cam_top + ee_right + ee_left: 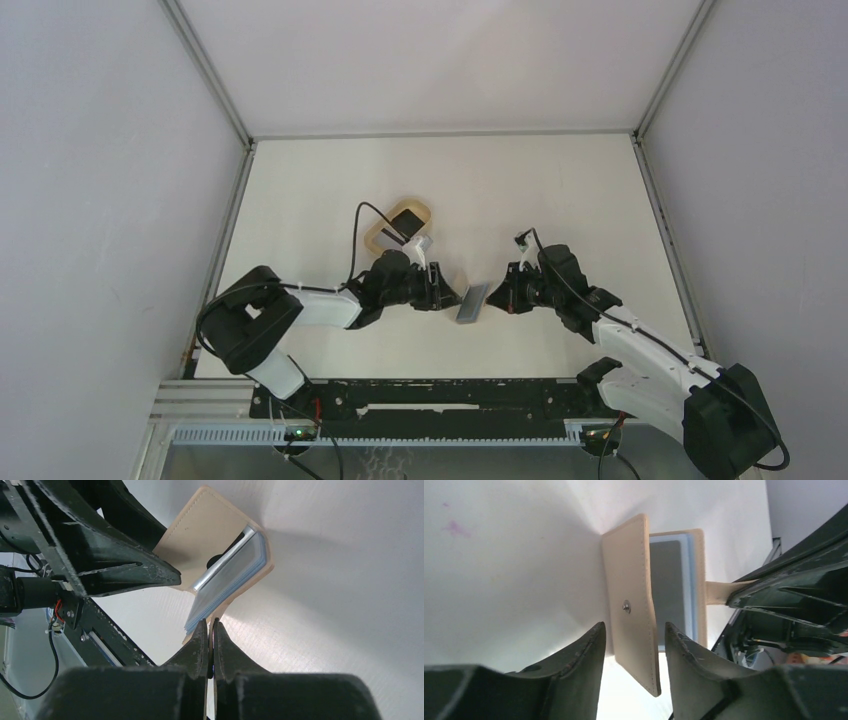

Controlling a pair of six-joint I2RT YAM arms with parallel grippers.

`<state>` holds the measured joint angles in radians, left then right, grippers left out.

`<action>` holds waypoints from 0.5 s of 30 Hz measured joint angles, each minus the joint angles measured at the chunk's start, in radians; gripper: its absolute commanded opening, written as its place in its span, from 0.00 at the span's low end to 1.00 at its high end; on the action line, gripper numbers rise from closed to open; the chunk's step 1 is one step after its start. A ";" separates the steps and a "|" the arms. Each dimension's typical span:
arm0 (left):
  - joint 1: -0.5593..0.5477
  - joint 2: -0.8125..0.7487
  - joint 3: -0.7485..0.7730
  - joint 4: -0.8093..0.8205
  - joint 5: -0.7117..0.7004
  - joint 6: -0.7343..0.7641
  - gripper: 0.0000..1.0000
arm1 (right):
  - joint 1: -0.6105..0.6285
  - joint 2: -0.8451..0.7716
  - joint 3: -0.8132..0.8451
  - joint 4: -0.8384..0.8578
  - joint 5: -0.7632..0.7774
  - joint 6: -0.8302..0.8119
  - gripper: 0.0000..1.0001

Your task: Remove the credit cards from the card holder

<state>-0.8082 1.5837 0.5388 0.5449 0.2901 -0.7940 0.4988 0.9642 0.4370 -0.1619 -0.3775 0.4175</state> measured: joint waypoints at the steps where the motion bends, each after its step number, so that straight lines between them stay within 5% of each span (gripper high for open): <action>1: 0.000 0.000 0.000 -0.013 -0.005 0.007 0.42 | 0.000 0.000 0.000 0.000 0.000 0.000 0.00; 6: 0.000 0.000 0.000 -0.060 -0.026 0.024 0.18 | 0.000 0.000 0.000 -0.008 0.000 0.000 0.00; 8: 0.000 0.000 0.000 -0.077 -0.034 0.029 0.02 | 0.000 0.000 0.000 -0.014 0.002 0.000 0.00; 15: 0.000 0.000 0.002 -0.100 -0.051 0.035 0.00 | -0.010 -0.011 0.000 -0.037 0.028 0.000 0.03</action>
<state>-0.8082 1.5837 0.5404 0.4446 0.2386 -0.7586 0.4889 0.9531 0.4370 -0.1986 -0.3496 0.4175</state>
